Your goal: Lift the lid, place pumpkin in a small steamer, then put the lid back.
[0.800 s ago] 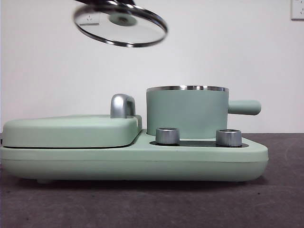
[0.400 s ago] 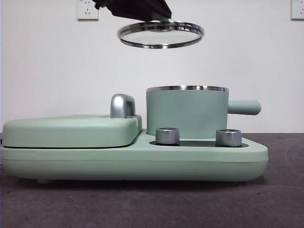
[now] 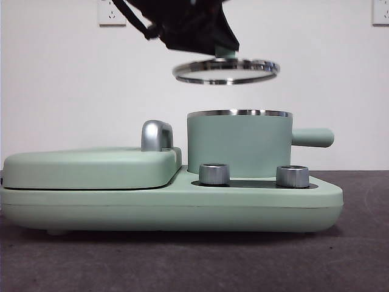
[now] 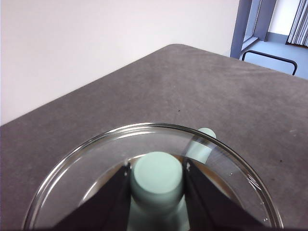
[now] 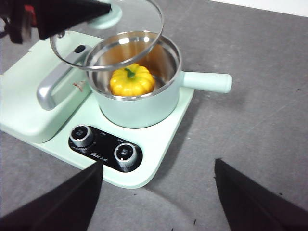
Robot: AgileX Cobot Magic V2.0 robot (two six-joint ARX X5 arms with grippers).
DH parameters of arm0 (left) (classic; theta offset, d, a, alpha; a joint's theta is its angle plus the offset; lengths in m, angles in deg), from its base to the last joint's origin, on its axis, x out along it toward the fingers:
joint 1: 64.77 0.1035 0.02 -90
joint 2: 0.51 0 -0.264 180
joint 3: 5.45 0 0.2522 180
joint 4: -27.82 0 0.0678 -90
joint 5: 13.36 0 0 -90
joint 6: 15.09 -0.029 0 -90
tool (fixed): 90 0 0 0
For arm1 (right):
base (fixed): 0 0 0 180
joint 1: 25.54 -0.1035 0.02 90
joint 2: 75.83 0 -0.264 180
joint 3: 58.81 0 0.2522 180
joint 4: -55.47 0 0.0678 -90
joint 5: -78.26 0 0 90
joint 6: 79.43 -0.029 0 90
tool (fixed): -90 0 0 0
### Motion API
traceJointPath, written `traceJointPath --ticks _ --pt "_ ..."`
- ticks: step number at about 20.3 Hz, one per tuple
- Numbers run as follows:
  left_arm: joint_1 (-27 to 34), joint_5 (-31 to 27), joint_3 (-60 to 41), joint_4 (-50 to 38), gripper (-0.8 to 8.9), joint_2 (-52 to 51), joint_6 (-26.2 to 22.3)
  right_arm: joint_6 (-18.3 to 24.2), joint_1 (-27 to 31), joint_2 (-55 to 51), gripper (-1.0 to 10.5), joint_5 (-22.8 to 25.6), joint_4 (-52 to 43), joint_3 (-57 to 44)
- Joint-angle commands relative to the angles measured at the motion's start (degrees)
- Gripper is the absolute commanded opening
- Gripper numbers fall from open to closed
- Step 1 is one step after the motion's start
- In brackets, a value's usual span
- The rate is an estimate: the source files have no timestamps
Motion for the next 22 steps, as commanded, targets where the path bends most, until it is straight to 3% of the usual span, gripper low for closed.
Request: traceJointPath --ticks 1,13,22 --pt "-0.5 0.5 1.9 -3.4 0.09 1.2 0.8 -0.8 -0.3 0.3 3.6 0.7 -0.2 0.3" --pt "-0.6 2.4 1.9 -8.4 0.10 6.5 2.8 -0.8 -0.3 0.3 3.6 0.8 0.0 0.3" --pt "-0.6 2.3 1.9 -9.4 0.09 7.8 -0.3 -1.1 -0.3 0.3 3.6 2.4 1.1 0.3"
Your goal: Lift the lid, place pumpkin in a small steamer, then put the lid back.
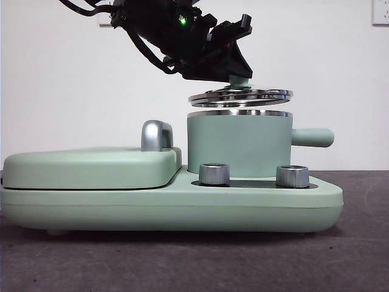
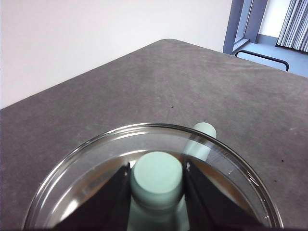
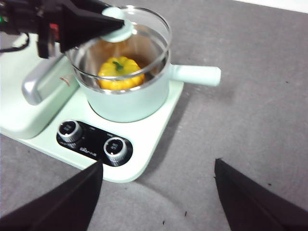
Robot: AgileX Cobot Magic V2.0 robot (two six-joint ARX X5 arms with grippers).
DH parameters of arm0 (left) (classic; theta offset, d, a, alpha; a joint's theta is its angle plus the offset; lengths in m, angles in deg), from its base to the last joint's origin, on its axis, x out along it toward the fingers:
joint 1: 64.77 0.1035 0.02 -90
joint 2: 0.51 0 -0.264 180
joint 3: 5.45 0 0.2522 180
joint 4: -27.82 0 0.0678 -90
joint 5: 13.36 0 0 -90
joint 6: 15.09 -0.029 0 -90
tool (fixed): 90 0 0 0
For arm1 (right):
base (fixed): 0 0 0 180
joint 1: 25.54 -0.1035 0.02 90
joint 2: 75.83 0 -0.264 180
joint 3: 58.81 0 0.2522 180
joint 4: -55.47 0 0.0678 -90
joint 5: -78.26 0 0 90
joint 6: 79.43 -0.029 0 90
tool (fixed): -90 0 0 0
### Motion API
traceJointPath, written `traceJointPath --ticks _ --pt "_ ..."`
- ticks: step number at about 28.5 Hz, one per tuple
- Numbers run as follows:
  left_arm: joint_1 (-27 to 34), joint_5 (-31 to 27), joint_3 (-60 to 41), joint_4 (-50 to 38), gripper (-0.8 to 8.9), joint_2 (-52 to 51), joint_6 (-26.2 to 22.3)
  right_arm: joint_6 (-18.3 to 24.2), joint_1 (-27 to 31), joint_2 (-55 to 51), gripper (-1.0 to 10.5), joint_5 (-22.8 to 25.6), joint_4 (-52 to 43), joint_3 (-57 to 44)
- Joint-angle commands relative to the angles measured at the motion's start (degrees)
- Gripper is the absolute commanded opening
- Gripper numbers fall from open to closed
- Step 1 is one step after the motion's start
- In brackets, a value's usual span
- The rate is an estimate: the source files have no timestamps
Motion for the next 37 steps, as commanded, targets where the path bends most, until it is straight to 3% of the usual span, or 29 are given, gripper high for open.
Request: traceJointPath --ticks 1,21,37 --pt "-0.6 0.2 1.9 -1.9 0.09 0.7 -1.7 -1.2 -0.3 0.3 3.6 0.2 -0.4 0.3" --pt "-0.6 1.0 1.9 0.1 0.09 3.5 -1.6 -1.9 -0.3 0.3 3.6 0.2 -0.4 0.3" --pt "1.4 4.7 1.9 4.2 0.10 4.5 2.9 -1.9 -0.3 0.3 3.6 0.2 0.0 0.3"
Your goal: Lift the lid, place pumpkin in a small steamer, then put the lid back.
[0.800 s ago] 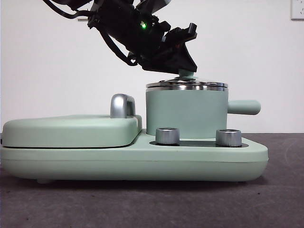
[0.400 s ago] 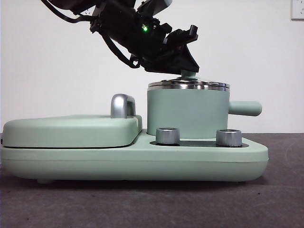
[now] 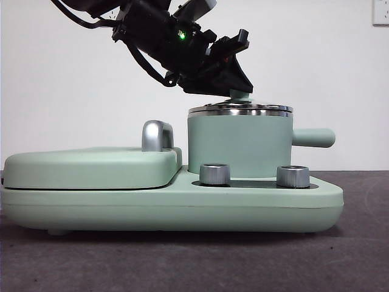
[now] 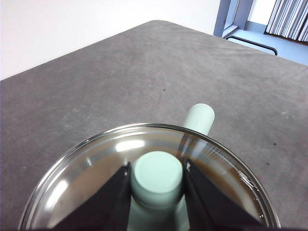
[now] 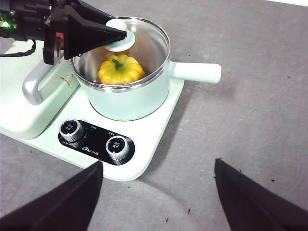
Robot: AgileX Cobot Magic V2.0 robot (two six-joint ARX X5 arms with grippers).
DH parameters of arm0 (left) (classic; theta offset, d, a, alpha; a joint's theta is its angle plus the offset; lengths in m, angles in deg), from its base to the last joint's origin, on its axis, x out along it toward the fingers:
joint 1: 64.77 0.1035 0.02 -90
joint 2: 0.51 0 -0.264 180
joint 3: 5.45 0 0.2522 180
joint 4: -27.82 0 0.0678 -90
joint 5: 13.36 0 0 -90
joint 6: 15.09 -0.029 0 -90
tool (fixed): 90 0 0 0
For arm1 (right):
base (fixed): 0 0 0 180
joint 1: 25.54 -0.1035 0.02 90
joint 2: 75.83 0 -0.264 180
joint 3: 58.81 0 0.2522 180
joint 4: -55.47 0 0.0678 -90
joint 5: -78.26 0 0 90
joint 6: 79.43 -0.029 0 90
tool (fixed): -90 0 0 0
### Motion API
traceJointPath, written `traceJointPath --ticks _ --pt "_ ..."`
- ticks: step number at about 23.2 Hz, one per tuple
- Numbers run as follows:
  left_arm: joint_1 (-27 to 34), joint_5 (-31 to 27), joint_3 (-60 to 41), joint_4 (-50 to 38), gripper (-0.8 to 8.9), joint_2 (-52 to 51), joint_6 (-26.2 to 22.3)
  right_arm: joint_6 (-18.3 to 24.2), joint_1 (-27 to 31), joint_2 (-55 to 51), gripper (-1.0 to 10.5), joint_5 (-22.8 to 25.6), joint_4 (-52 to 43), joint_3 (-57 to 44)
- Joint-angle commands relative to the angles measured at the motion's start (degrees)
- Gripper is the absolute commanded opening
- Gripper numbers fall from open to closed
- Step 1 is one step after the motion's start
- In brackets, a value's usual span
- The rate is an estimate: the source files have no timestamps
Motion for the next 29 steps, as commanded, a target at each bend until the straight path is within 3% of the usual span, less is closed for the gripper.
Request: traceJointPath --ticks 1,5,9,16,21,26,29 --pt "0.0 0.5 0.7 1.4 0.10 1.7 2.0 -0.6 -0.3 0.3 3.6 0.2 -0.3 0.3" --pt "-0.4 0.2 0.7 1.4 0.10 1.7 -1.1 -0.6 -0.3 0.3 3.6 0.2 -0.3 0.3" --pt "-0.4 0.2 0.7 1.3 0.18 1.7 -1.0 -0.6 -0.3 0.3 3.6 0.1 0.1 0.3" --pt "-0.7 0.3 0.7 1.3 2.77 1.4 -0.4 -0.6 -0.3 0.3 3.6 0.2 0.9 0.3" --pt "-0.7 0.3 0.7 2.0 2.85 -2.1 0.3 -0.6 -0.3 0.3 3.6 0.2 0.9 0.3" --pt "-0.2 0.3 0.7 9.6 2.82 -10.5 2.1 -0.6 -0.3 0.3 3.6 0.2 0.9 0.3" --pt "0.5 0.3 0.7 19.7 2.82 -16.7 8.1 -0.6 -0.3 0.3 3.6 0.1 0.9 0.3"
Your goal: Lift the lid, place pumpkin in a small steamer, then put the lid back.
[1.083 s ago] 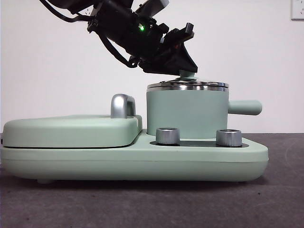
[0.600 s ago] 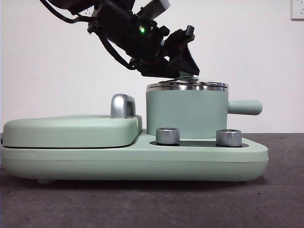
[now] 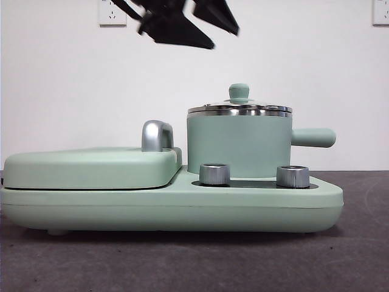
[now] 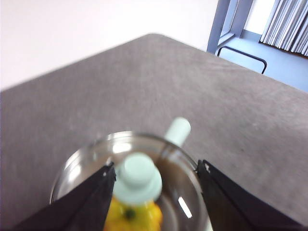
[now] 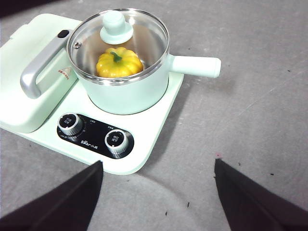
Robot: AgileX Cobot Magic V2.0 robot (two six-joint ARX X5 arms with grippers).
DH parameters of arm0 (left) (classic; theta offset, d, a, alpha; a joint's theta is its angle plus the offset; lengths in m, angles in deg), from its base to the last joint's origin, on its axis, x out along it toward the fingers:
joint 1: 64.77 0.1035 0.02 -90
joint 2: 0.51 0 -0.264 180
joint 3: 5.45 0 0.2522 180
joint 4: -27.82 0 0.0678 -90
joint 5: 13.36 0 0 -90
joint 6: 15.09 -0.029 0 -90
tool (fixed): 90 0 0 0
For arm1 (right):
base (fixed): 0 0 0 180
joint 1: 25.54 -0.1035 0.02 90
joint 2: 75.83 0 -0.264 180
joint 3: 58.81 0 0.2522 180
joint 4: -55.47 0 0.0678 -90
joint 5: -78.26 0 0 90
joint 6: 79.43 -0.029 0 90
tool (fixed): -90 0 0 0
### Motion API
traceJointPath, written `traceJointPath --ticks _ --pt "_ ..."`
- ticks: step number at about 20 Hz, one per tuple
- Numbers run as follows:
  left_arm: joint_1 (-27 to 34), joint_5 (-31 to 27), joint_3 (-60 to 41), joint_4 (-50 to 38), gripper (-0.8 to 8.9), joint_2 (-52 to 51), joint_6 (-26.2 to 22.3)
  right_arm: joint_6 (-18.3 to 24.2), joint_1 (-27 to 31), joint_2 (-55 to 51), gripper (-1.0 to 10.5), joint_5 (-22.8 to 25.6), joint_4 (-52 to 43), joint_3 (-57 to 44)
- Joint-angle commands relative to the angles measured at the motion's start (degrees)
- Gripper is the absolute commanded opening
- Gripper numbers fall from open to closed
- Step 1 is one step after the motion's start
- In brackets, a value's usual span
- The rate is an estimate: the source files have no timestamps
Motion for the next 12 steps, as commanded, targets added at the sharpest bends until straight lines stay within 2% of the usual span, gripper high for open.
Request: traceJointPath --ticks 1,3,7,12 --pt "0.5 0.1 0.8 7.3 2.82 -3.3 6.9 -0.6 -0.3 0.3 3.6 0.1 -0.3 0.3" --pt "0.9 0.0 0.8 14.2 2.82 -6.7 9.7 -0.6 -0.3 0.3 3.6 0.0 0.1 0.3" --pt "1.0 -0.9 0.7 27.0 2.82 -12.3 10.1 -1.5 -0.3 0.3 3.6 0.0 2.4 0.3" --pt "1.1 -9.6 0.0 35.7 2.81 -17.6 9.8 -1.7 -0.3 0.3 3.6 0.0 3.3 0.3"
